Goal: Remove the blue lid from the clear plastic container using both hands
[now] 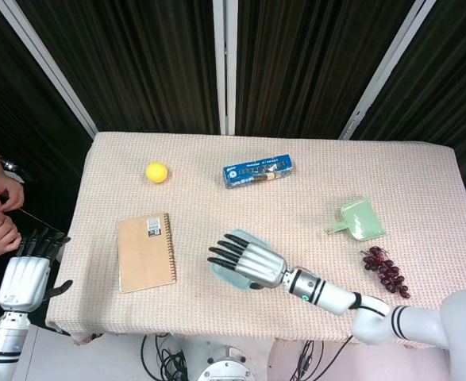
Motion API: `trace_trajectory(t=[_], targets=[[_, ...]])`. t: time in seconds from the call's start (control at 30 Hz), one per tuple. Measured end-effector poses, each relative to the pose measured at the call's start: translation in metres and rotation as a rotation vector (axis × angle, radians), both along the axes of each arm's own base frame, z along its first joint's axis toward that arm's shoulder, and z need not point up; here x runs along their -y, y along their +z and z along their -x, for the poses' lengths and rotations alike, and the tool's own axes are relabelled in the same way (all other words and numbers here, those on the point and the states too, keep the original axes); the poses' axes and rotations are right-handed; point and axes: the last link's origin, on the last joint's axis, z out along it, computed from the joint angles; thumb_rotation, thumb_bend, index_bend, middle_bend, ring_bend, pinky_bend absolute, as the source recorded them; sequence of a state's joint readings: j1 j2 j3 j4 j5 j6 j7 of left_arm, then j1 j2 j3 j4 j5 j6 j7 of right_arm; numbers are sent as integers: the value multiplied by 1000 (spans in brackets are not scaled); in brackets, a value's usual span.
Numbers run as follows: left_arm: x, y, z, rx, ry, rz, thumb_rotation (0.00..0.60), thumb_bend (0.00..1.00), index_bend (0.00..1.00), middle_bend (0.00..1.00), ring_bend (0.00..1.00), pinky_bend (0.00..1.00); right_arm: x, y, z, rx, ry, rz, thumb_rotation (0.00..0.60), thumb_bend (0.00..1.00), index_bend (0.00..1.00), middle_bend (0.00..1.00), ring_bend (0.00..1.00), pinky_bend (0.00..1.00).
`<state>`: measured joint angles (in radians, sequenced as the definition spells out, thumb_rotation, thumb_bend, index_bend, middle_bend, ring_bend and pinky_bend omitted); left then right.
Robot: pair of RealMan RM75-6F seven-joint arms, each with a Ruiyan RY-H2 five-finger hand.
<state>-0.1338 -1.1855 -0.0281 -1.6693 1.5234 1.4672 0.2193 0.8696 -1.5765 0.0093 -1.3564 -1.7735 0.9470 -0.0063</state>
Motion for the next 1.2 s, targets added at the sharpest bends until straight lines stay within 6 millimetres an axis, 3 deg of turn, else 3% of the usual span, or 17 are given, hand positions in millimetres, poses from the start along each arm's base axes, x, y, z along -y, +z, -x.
trace_trajectory(t=[0.3,0.53,0.63,0.7,0.8,1.03,1.2], targets=[[-12,0,-4,-10,-38,21,600,0,218,170,62,90,41,-32,-33,34,-102,58,600,0,0,0,0,0],[-46,-10,-21,-9,-122,85,600,0,218,170,61,92,61,-53,-56,87,-182,62,600,0,0,0,0,0],[-63,-18,-34,-5,-174,127,600,0,218,170,62,92,60,-49,-55,109,-183,61,600,0,0,0,0,0],[-73,-23,-44,4,-205,155,600,0,218,170,62,92,59,-38,-49,124,-175,70,600,0,0,5,0,0],[-86,-34,-62,33,-257,199,600,0,218,170,62,92,59,-6,-28,147,-164,130,600,0,0,22,0,0],[-107,-73,-121,109,-382,341,600,0,203,167,62,91,47,102,58,162,-253,382,600,0,0,34,0,0],[-113,-108,-160,137,-415,453,600,0,130,114,22,52,25,161,98,157,-346,520,600,0,0,29,0,0]])
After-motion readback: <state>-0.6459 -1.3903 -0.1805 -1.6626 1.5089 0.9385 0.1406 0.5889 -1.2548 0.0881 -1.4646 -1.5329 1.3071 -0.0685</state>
